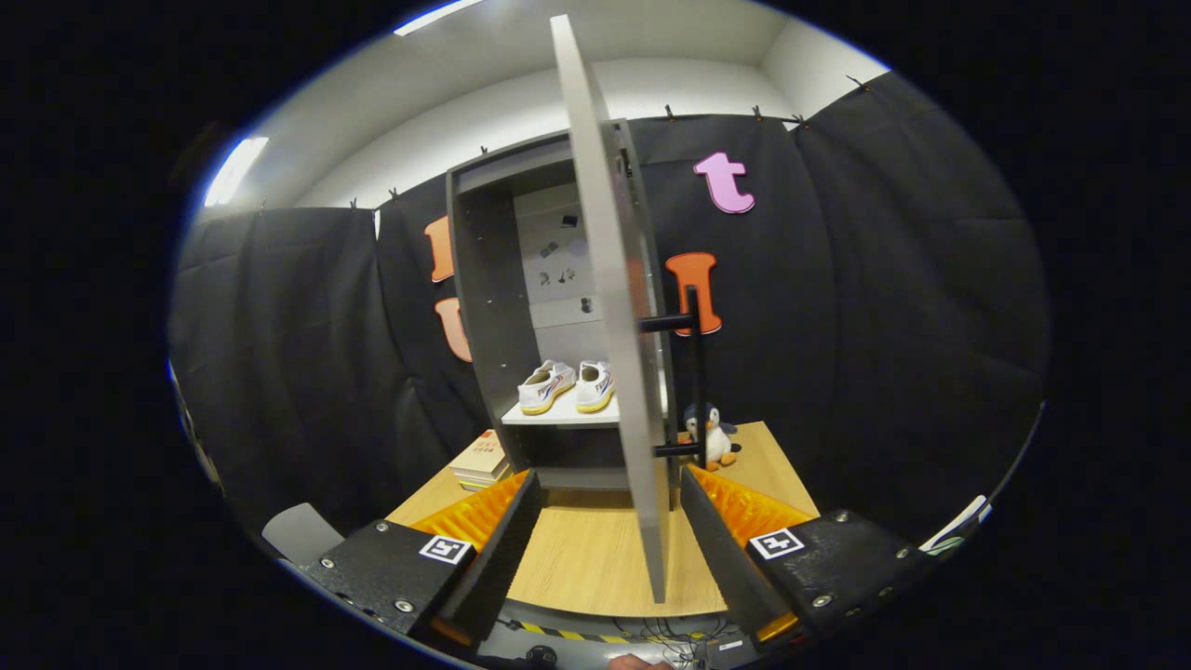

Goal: Open the shoe cabinet door, grab the shoes and put them into the shoe cabinet, then close the shoe cabinet door.

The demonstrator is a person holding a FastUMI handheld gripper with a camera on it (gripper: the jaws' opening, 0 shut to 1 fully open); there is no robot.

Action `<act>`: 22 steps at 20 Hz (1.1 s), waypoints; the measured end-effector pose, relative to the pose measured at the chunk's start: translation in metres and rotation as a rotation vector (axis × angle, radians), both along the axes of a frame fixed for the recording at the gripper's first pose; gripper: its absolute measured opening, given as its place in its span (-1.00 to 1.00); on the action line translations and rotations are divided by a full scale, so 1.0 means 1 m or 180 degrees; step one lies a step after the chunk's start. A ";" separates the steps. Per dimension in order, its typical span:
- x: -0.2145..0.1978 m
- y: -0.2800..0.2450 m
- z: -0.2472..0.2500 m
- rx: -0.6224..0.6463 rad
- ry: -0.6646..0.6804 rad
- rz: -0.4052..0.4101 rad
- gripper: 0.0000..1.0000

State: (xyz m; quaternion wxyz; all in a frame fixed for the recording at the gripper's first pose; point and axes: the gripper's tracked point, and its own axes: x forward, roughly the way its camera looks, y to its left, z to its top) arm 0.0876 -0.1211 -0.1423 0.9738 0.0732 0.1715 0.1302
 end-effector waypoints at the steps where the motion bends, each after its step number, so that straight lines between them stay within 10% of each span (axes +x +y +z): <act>1: 0.005 -0.008 0.002 -0.0024 -0.0033 -0.0050 0.86; 22: 0.046 -0.003 -0.012 -0.0054 0.0000 -0.0019 0.82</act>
